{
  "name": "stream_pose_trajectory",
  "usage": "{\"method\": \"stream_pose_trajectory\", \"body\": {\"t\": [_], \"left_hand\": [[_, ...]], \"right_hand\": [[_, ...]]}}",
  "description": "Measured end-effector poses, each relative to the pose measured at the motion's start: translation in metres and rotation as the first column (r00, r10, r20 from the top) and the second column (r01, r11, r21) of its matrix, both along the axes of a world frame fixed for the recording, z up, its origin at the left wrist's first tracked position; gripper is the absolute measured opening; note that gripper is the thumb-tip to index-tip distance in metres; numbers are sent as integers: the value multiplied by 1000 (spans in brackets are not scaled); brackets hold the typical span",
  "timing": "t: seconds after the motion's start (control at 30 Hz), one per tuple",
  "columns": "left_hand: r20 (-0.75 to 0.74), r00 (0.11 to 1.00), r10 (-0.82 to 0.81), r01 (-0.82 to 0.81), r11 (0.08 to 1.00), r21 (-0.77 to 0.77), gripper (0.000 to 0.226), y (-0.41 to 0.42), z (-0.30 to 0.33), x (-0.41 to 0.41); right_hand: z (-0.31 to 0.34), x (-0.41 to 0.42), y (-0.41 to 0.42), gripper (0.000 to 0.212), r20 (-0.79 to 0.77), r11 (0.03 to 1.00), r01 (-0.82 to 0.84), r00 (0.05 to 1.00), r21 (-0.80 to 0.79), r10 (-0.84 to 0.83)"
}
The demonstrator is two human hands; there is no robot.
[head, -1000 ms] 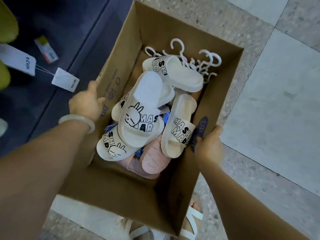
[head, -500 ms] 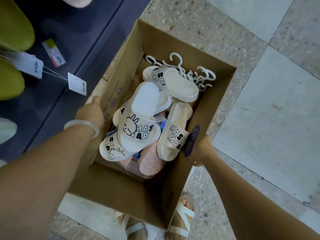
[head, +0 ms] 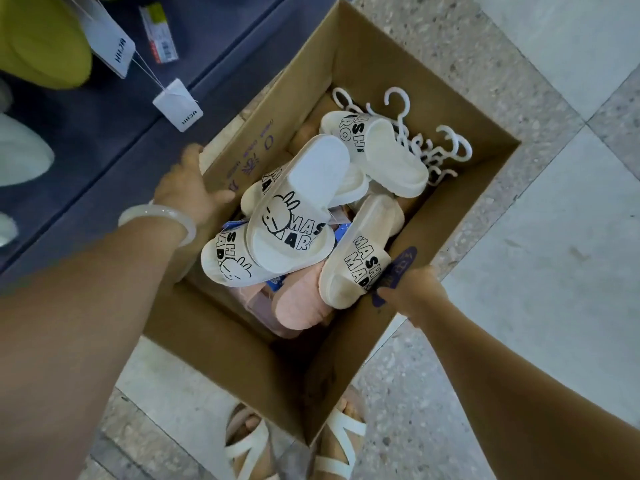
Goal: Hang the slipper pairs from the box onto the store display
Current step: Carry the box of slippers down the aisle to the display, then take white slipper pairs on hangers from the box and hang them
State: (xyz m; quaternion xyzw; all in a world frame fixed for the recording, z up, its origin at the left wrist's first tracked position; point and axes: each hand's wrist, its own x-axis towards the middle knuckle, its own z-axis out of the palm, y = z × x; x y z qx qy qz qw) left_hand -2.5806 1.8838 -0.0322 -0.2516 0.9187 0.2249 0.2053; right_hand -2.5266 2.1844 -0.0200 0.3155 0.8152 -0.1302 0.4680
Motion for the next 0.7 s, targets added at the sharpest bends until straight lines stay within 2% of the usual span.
{"method": "stream_pose_trajectory", "body": {"t": [0.07, 0.1, 0.17, 0.23, 0.37, 0.5, 0.6, 0.7], "left_hand": [[-101, 991, -89, 75, 989, -131, 84, 12, -3, 13], [-155, 978, -139, 108, 975, -192, 82, 18, -5, 21], [-191, 957, -217, 166, 954, -249, 76, 31, -9, 43], [-173, 948, -265, 221, 946, -237, 70, 41, -14, 68], [47, 977, -206, 209, 976, -67, 67, 63, -2, 125], [181, 983, -9, -6, 996, 84, 70, 78, 32, 172], [205, 969, 141, -174, 973, 155, 72, 84, 67, 178], [178, 969, 169, -199, 965, 172, 66, 91, 96, 164]], "right_hand": [[2, 6, -1, 108, -19, 942, -247, 966, 227, 258], [4, 12, -3, 117, -92, 894, -326, 925, 307, 369], [7, 25, -8, 112, -214, 793, -511, 778, 333, 591], [2, 29, -16, 100, -294, 714, -663, 653, 224, 698], [4, 30, -32, 89, -322, 677, -736, 636, 23, 702], [27, 30, -44, 83, -305, 678, -734, 652, -26, 694], [57, 23, -54, 79, -312, 693, -719, 671, -51, 673], [86, 5, -59, 76, -335, 699, -714, 670, -47, 662]]}}
